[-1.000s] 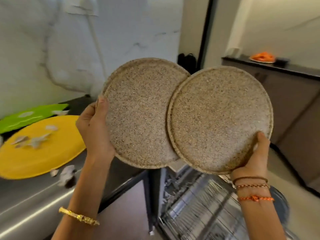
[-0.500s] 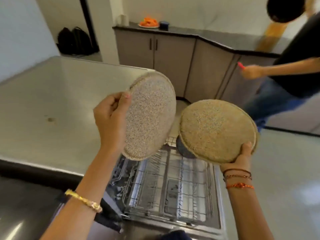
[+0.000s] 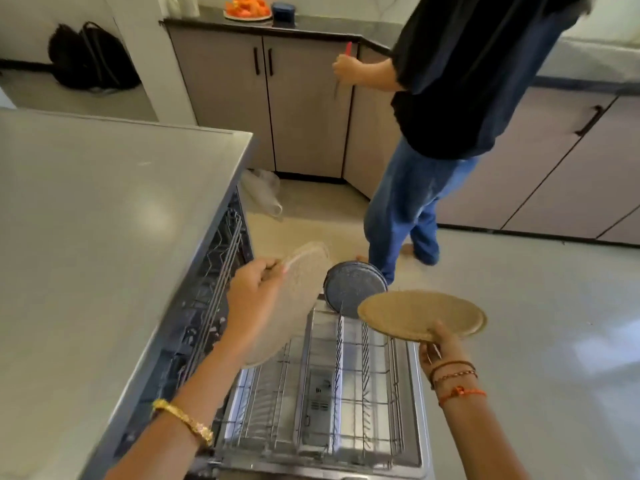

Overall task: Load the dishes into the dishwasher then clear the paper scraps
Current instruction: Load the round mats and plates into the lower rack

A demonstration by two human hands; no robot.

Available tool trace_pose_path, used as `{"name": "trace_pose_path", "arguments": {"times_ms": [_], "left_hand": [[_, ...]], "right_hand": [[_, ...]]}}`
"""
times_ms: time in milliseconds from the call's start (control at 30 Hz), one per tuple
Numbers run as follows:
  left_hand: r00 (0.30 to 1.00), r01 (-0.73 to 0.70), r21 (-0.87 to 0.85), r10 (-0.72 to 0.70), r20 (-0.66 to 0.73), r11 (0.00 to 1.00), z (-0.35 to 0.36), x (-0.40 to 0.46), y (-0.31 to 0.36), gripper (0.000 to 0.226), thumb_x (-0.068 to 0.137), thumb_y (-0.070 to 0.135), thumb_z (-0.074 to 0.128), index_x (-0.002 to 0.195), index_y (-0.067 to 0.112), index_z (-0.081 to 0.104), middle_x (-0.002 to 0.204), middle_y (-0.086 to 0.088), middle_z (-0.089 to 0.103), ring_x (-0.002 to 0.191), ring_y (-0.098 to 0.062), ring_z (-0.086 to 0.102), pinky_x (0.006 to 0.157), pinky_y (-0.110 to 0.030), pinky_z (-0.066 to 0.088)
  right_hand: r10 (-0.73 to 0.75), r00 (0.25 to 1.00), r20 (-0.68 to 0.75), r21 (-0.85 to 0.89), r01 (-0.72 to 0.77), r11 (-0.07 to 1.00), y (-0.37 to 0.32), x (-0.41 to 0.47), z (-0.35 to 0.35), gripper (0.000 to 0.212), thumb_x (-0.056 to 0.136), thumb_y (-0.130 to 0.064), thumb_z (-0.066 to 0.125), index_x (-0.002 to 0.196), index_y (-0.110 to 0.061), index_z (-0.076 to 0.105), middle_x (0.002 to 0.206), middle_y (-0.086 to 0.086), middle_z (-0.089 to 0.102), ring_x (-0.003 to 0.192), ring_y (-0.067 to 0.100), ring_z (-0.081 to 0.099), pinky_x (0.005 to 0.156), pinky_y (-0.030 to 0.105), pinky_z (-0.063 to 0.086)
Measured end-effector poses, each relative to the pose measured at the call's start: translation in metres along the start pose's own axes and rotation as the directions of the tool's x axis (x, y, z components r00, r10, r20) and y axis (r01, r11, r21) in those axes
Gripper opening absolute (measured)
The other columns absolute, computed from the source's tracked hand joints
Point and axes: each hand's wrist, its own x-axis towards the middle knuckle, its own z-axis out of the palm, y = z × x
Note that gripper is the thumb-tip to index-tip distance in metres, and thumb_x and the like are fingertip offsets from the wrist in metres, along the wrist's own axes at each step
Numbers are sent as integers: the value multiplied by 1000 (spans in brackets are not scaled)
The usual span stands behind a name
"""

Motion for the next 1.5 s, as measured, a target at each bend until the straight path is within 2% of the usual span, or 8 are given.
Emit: {"name": "trace_pose_path", "arguments": {"times_ms": [133, 300, 533, 700, 833, 1100, 1300, 1500], "left_hand": [[996, 89, 105, -89, 1, 990, 40, 32, -18, 22, 91, 20, 54, 85, 4, 67, 72, -20, 61, 68, -29, 54, 60, -30, 33], [984, 175, 120, -169, -56, 977, 97, 38, -65, 10, 91, 10, 53, 84, 12, 61, 69, 2, 56, 64, -12, 48, 55, -14, 33], [953, 272, 123, -250, -171, 954, 173, 64, -173, 12, 89, 5, 55, 96, 9, 64, 76, 4, 56, 75, -15, 51, 64, -22, 40], [968, 209, 184, -176, -179, 961, 210, 64, -242, 33, 87, 25, 49, 101, -1, 63, 83, -3, 59, 75, -17, 52, 55, -10, 34], [978, 178, 204, -149, -149, 963, 222, 63, -260, 38, 86, 26, 49, 99, -7, 63, 79, -5, 58, 70, -18, 52, 55, -3, 36], [979, 199, 269, -179, -95, 942, 222, 64, -259, 30, 83, 14, 48, 100, -7, 63, 83, -4, 58, 74, -19, 54, 58, -2, 38], [983, 183, 300, -164, -86, 936, 233, 63, -261, 15, 86, -5, 54, 98, -9, 62, 83, -8, 59, 70, -17, 52, 58, 1, 39], [985, 168, 274, -149, -86, 947, 232, 59, -264, 22, 85, 6, 51, 99, -7, 62, 84, -4, 58, 74, -16, 53, 61, 1, 38]], "right_hand": [[41, 999, -8, -175, -41, 984, -17, 52, 21, 14, 92, -12, 53, 80, -19, 49, 74, -1, 49, 62, 9, 45, 35, 9, 43], [-69, 998, -9, -399, 60, 915, -9, 122, 33, 24, 90, -5, 53, 71, -18, 47, 78, 5, 54, 69, 16, 50, 62, 22, 44], [-433, 850, 300, -727, 498, 474, 26, 230, 60, 39, 85, -20, 53, 53, -18, 31, 52, -5, 27, 47, 3, 28, 42, 15, 25], [-453, 698, 554, -707, 682, 185, 57, 291, 72, 25, 80, -19, 47, 86, -8, 69, 74, -2, 58, 73, 8, 49, 58, 2, 30], [-364, 620, 695, -678, 733, -46, 70, 316, 82, 33, 81, -26, 48, 101, -11, 70, 95, 8, 70, 89, 24, 62, 78, 26, 42], [-398, 474, 785, -574, 798, -182, 64, 326, 106, 26, 86, -21, 53, 105, -14, 68, 90, 10, 69, 86, 33, 59, 81, 45, 45], [-174, 533, 828, -559, 760, -332, 81, 350, 116, 25, 91, -20, 52, 112, -19, 66, 100, 9, 68, 97, 32, 58, 86, 42, 44], [-243, 479, 844, -535, 785, -312, 77, 355, 127, 31, 90, -7, 48, 114, -14, 66, 108, 14, 59, 101, 32, 55, 83, 39, 46]]}}
